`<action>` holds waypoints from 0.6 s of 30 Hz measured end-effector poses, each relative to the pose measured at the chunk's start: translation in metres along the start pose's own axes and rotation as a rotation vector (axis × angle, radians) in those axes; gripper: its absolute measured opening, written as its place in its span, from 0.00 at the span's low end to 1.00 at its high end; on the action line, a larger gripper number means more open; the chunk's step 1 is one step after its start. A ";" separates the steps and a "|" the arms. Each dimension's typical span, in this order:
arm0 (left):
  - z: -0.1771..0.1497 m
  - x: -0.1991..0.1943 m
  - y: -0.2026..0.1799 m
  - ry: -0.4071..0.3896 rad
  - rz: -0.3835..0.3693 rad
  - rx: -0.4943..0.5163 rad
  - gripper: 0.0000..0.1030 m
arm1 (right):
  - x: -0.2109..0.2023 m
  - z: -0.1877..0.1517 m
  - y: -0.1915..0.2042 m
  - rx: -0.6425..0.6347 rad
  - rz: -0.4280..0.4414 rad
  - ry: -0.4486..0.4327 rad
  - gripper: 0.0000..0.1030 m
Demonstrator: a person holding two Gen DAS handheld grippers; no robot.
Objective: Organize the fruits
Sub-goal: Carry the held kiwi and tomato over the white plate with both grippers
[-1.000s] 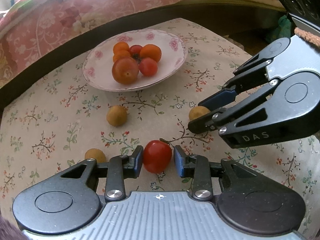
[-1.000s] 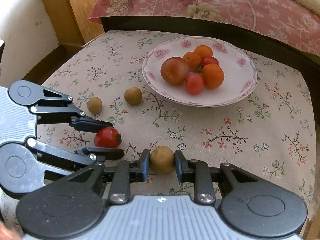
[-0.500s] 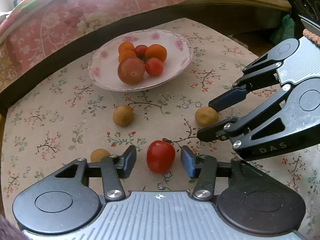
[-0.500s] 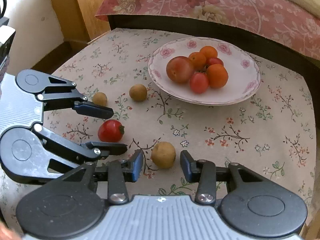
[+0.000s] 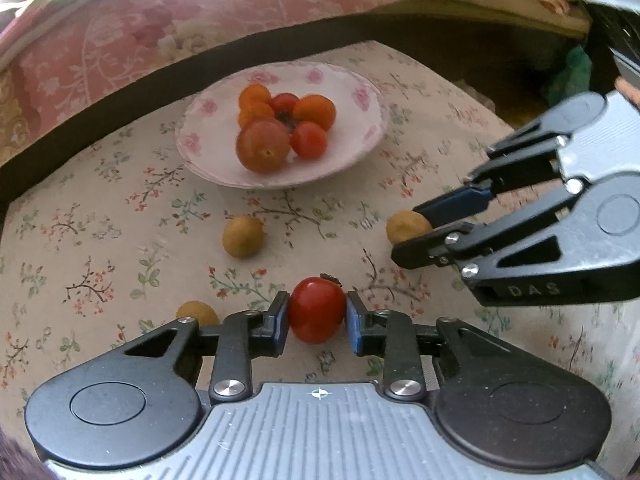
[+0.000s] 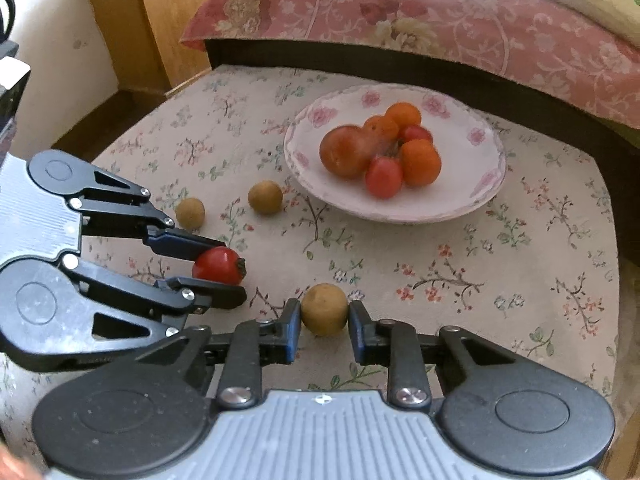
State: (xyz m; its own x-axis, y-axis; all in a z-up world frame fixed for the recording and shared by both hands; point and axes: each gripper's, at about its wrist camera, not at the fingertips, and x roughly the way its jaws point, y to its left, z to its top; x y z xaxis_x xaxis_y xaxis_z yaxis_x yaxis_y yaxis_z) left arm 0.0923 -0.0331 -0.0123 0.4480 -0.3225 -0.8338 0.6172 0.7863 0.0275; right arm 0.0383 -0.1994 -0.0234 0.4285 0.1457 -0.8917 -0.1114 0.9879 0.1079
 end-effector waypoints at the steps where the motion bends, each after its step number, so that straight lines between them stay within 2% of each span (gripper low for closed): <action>1: 0.001 0.000 0.002 -0.006 -0.002 -0.013 0.36 | -0.001 0.002 -0.001 0.005 -0.001 -0.007 0.27; 18: 0.038 -0.009 0.008 -0.122 0.021 -0.091 0.36 | -0.022 0.035 -0.016 0.082 -0.015 -0.125 0.27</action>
State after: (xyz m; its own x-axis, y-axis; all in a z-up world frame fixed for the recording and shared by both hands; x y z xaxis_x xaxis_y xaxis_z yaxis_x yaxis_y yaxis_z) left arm 0.1178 -0.0438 0.0160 0.5393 -0.3627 -0.7600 0.5479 0.8365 -0.0104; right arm 0.0623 -0.2168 0.0100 0.5384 0.1309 -0.8325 -0.0321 0.9903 0.1349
